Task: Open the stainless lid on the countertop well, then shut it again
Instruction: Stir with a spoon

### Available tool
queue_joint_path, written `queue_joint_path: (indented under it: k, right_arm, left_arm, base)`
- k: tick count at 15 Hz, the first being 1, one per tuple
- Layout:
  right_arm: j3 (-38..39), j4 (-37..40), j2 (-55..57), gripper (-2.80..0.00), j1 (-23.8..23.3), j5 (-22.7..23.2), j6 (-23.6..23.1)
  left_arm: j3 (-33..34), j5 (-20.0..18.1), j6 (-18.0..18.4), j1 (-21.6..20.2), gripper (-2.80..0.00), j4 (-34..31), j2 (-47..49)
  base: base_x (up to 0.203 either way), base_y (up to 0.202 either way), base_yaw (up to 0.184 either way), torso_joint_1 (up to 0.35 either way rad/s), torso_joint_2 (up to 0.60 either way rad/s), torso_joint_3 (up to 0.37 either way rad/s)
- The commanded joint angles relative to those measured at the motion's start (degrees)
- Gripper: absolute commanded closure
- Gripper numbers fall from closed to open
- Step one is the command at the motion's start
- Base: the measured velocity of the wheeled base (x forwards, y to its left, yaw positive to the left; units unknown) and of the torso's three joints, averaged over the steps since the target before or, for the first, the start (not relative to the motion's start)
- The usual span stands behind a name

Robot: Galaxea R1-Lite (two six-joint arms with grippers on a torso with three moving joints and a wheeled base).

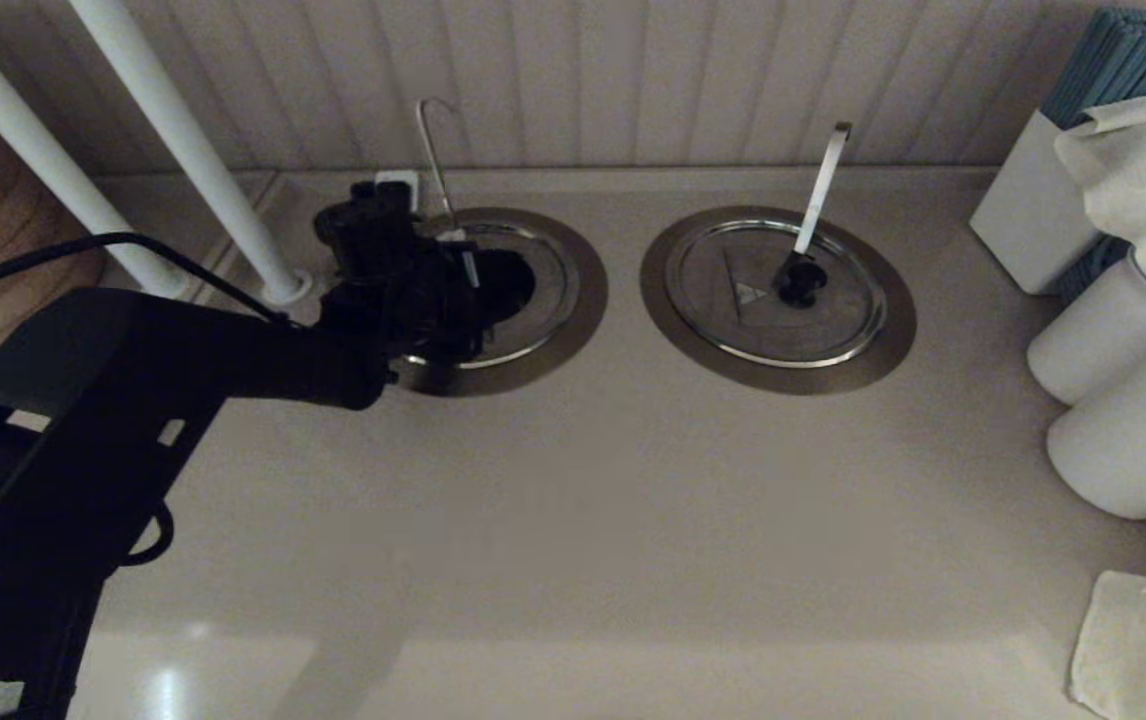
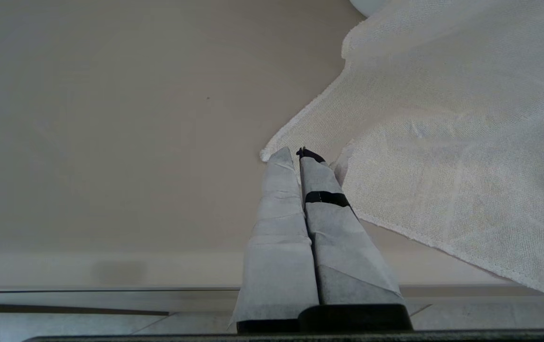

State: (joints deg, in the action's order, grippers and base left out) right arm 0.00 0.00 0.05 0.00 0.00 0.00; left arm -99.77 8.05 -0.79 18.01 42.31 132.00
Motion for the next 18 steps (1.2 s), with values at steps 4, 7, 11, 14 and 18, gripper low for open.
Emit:
queue_joint_path:
  k: [4,7,11,14,18]
  right_arm:
    - [0.0,0.0,0.0,0.00,0.0,0.0,0.0]
    - [0.0,0.0,0.0,0.00,0.0,0.0,-0.1]
    - [0.0,0.0,0.0,0.00,0.0,0.0,0.0]
    - [0.0,0.0,0.0,0.00,0.1,0.0,0.0]
    - [0.0,0.0,0.0,0.00,0.0,0.0,0.0]
  left_arm:
    - [-2.3,0.2,-0.1,4.5,0.00,-0.5,2.4]
    - [0.1,1.0,-0.2,6.0,0.00,-0.3,-0.2]
    - [8.9,0.9,-0.3,7.3,0.00,0.1,-7.6]
    - [17.9,0.7,-0.2,7.0,0.00,0.7,-13.8]
    - [24.8,0.6,0.2,3.6,0.00,3.7,-17.0]
  base:
    - [0.000,0.000,0.000,0.000,0.00,0.000]
    - [0.000,0.000,0.000,0.000,0.00,0.000]
    - [0.000,0.000,0.000,0.000,0.00,0.000]
    - [0.000,0.000,0.000,0.000,0.00,0.000]
    - [0.000,0.000,0.000,0.000,0.00,0.000]
